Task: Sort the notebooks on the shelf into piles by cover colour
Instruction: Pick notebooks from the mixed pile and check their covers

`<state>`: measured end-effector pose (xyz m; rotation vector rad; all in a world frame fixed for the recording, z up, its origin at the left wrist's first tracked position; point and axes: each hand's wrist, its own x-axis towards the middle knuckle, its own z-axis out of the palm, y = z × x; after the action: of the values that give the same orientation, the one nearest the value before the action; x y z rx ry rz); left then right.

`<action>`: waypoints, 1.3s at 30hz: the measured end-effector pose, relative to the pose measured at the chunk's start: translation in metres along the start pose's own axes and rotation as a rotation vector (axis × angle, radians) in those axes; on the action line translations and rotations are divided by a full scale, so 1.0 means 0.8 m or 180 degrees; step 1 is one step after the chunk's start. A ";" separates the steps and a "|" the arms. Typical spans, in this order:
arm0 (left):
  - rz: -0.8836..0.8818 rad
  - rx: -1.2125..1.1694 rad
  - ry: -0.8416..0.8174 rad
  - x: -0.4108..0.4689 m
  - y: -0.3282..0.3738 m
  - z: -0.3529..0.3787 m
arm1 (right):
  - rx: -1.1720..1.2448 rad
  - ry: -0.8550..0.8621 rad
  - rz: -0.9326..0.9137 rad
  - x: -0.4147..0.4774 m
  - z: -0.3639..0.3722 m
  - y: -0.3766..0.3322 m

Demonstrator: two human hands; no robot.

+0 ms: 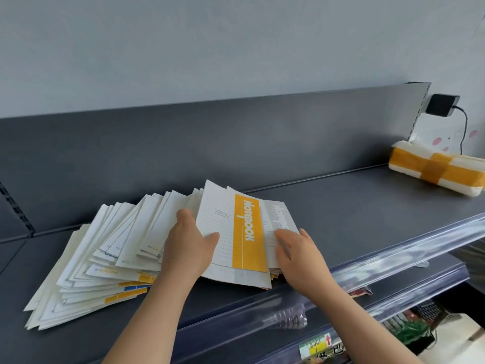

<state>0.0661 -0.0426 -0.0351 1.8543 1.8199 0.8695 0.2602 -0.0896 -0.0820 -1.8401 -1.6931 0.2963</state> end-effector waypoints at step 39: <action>-0.0305 -0.0584 0.0266 -0.028 -0.009 -0.030 | 0.0680 -0.0250 -0.0028 0.004 0.011 -0.028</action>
<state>0.0455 -0.0679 -0.0262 1.6274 1.7958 1.0547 0.2375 -0.0845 -0.0758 -1.6832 -1.6518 0.5309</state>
